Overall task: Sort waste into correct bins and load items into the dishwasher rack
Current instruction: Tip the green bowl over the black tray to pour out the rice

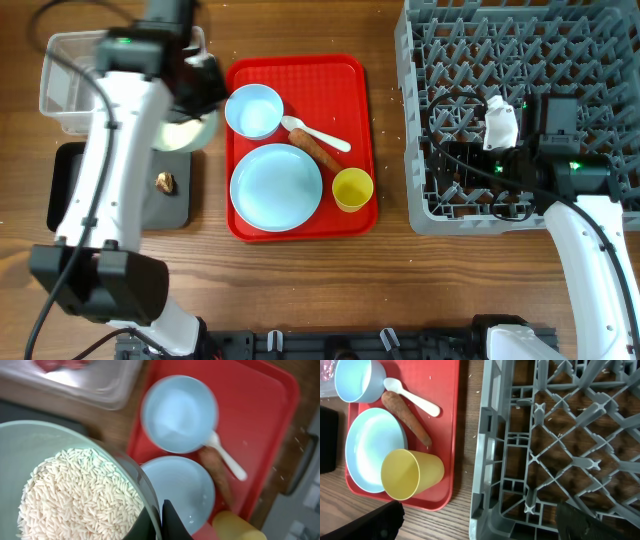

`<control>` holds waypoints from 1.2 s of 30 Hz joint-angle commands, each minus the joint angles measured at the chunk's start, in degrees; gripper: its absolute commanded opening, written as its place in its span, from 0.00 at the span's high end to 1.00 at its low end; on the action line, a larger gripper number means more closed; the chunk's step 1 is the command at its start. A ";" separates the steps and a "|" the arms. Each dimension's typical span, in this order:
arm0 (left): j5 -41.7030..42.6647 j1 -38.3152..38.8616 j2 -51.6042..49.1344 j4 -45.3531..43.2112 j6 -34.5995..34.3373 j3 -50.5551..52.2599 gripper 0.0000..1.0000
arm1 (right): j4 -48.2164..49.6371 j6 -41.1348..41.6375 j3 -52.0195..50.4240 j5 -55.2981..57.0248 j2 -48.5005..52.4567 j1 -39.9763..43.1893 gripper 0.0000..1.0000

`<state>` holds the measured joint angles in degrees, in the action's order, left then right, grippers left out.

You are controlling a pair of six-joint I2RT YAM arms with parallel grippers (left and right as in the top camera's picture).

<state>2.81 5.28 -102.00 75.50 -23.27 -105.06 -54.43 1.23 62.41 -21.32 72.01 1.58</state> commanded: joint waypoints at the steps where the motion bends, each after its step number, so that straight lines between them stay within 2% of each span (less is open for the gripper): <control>1: 0.63 -7.91 1.07 1.77 3.76 2.95 0.96 | 0.09 0.28 0.85 0.61 0.44 -0.28 0.00; 6: 6.05 -16.15 1.05 0.28 10.62 8.72 0.96 | -0.13 0.31 0.85 0.61 0.44 -0.28 0.00; 14: 26.29 -29.51 1.05 -9.22 20.09 22.49 0.96 | -0.63 0.39 0.85 0.59 0.44 -0.28 0.00; 19: 39.04 -35.65 1.05 -14.40 20.35 27.32 0.96 | -1.29 0.46 0.85 0.57 0.44 -0.28 0.00; 28: 55.78 -42.64 1.05 -20.81 20.28 28.98 0.96 | -2.69 0.48 0.85 0.55 0.44 -0.28 0.00; 31: 58.95 -44.26 1.05 -21.18 20.31 28.98 0.96 | -2.89 0.50 0.85 0.52 0.44 -0.28 0.00; 36: 59.41 -47.45 0.83 -21.16 20.28 28.98 0.96 | -3.48 0.48 0.85 0.52 0.44 -0.28 0.00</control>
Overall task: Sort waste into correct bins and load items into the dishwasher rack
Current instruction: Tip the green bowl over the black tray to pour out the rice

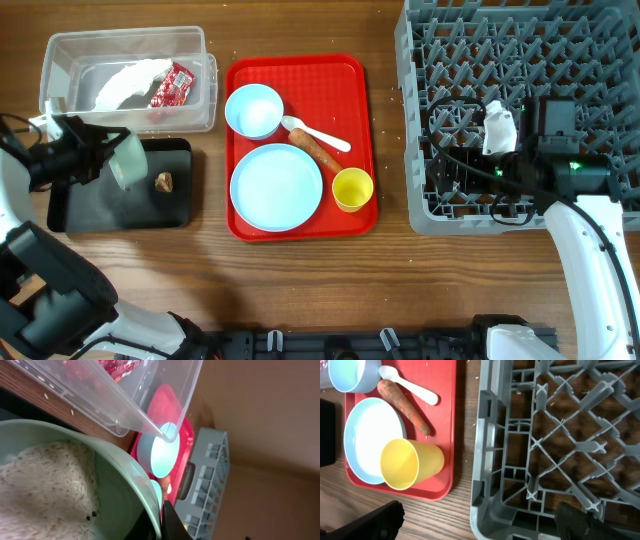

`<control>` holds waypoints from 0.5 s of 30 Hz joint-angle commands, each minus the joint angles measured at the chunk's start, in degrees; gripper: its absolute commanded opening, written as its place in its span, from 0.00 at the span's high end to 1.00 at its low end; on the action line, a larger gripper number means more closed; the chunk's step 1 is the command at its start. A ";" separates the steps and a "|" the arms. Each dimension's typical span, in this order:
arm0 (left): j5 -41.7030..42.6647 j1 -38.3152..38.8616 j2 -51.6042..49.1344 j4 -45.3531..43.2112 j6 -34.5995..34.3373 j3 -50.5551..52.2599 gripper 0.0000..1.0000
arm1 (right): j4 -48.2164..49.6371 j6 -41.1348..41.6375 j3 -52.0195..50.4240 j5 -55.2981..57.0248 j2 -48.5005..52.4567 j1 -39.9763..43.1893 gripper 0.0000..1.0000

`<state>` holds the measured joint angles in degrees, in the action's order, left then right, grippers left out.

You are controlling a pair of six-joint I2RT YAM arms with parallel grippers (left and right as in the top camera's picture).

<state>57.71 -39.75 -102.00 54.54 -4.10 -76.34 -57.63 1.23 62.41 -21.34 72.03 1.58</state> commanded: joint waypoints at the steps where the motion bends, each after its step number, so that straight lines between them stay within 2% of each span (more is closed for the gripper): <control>1: 4.70 -3.17 0.79 -0.22 1.11 0.26 0.96 | -0.28 0.50 0.85 0.55 0.42 -0.28 0.00; 8: 7.93 -7.80 -0.79 -1.25 1.09 0.26 0.96 | -0.24 0.50 0.85 0.55 0.42 -0.28 0.01; 15: 13.94 -8.87 -6.86 -2.05 1.11 0.26 0.96 | -0.26 0.50 0.85 0.39 0.42 -0.28 0.00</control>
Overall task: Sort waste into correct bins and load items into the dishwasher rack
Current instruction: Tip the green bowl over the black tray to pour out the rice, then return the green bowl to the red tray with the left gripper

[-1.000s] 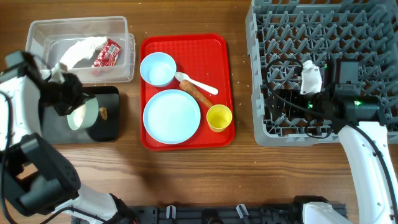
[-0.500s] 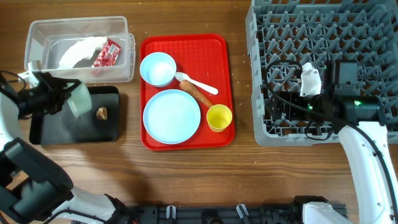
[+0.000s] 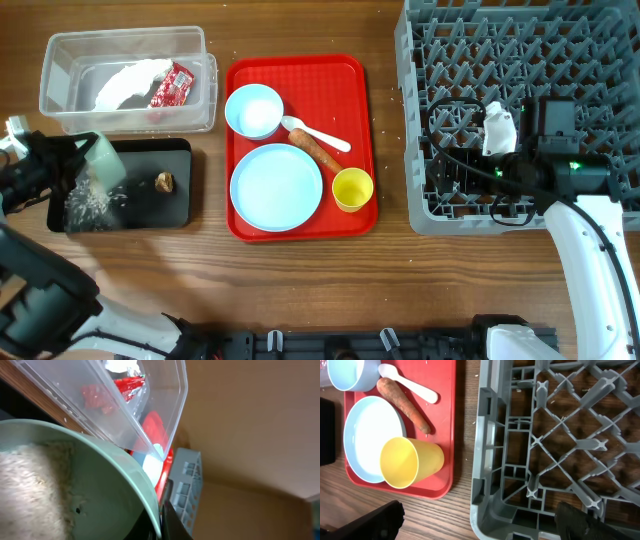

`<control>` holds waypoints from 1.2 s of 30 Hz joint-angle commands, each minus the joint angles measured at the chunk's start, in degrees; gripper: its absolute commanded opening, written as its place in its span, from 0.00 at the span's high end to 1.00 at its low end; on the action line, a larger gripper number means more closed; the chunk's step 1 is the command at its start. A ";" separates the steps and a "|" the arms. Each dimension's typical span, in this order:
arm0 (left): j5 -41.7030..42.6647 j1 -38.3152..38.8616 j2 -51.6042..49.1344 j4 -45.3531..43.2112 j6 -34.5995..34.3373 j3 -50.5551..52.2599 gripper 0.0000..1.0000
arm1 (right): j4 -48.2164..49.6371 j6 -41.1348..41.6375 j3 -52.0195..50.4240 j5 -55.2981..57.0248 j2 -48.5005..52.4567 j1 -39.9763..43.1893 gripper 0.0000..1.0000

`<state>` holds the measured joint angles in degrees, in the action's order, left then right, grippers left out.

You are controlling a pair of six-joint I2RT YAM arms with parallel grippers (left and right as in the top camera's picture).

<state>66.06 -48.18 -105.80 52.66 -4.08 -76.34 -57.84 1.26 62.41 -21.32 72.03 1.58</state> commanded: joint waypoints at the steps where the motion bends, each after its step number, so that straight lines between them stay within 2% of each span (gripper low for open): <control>1: 6.21 -0.44 -3.96 -0.17 1.09 0.26 0.96 | -0.04 0.48 0.85 0.37 0.42 -0.28 0.00; 5: 9.35 -0.44 -4.63 0.28 0.37 0.26 0.96 | -0.07 0.92 0.85 0.37 0.42 -0.28 0.00; 10: 18.03 -0.48 -4.63 2.93 0.24 0.26 0.96 | -0.09 1.92 0.85 0.37 0.42 -0.28 0.00; 17: 21.05 -0.48 -4.63 4.94 0.22 0.26 0.96 | -0.09 1.88 0.85 0.37 0.42 -0.28 0.00; 19: 24.28 -0.48 -4.63 6.01 0.15 0.26 0.96 | -0.11 1.88 0.85 0.37 0.42 -0.28 0.00; 21: 24.28 -0.79 -4.63 6.56 -1.51 0.26 0.96 | -0.13 1.90 0.85 0.37 0.42 -0.28 0.00; 36: 24.26 -3.52 -4.24 9.22 -0.94 0.26 0.96 | -0.04 2.34 0.85 0.37 0.42 -0.28 0.00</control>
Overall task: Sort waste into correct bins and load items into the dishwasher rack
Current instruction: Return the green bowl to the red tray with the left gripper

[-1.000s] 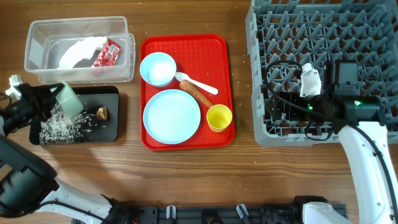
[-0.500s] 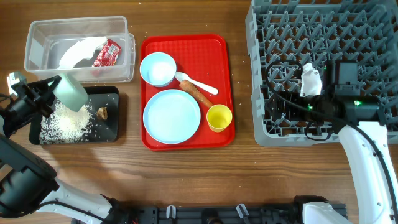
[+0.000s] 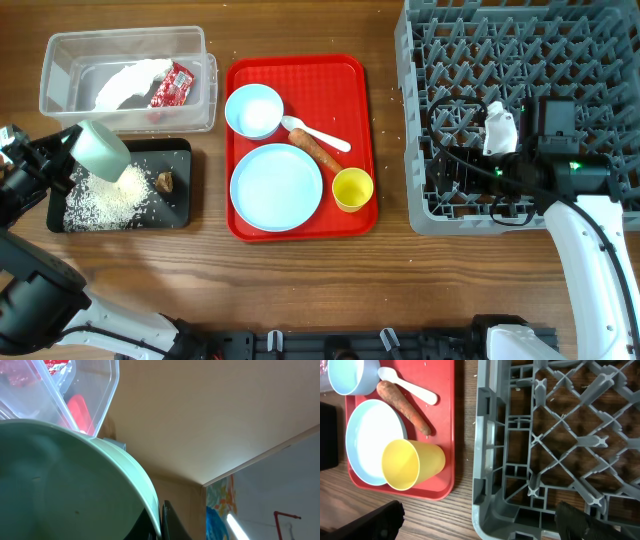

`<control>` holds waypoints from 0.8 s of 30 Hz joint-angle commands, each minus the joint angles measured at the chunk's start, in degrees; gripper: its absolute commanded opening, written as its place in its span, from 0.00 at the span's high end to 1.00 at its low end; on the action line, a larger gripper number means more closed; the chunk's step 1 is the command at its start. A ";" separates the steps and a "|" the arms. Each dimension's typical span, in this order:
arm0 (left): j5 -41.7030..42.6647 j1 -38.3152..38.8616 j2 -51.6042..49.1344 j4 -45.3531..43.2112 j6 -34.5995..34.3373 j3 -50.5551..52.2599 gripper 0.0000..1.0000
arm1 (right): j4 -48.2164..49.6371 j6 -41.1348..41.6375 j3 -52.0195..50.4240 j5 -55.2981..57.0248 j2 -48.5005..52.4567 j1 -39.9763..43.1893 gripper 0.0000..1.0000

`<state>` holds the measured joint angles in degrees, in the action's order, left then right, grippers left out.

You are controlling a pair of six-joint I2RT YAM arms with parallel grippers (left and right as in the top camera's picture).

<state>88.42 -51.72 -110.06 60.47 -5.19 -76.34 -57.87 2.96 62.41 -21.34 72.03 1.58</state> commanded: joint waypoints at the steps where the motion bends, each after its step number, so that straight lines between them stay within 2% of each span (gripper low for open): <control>1: 1.88 0.37 0.63 1.53 0.33 0.26 0.96 | 0.11 0.63 0.85 0.39 0.42 -0.28 0.00; 4: 1.77 2.43 3.78 0.92 0.50 0.15 0.96 | 0.39 0.66 0.85 0.39 0.42 -0.28 0.00; 8: -0.66 8.46 10.71 -4.11 -0.68 -1.60 0.96 | 1.14 0.66 0.85 0.39 0.42 -0.28 0.00; 12: -15.17 18.18 15.87 -13.33 -12.48 -5.62 0.96 | 1.49 0.68 0.85 0.39 0.42 -0.28 0.00; 14: -24.87 26.40 19.10 -23.39 -19.43 -5.92 0.96 | 1.27 0.63 0.85 0.39 0.42 -0.28 0.00; 18: -52.70 44.00 21.14 -34.40 -20.70 -5.92 0.96 | 1.29 0.63 0.85 0.39 0.42 -0.28 0.00; 20: -66.62 54.34 20.28 -37.51 -16.70 -5.92 0.96 | 1.29 0.61 0.85 0.42 0.42 -0.28 0.00; 24: -88.02 72.24 15.13 -42.84 -4.79 -5.92 0.96 | 1.29 0.39 0.85 0.44 0.42 -0.28 0.00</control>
<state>24.86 10.07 -91.00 20.21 -19.75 -81.82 -56.60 2.96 62.41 -21.34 72.03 1.58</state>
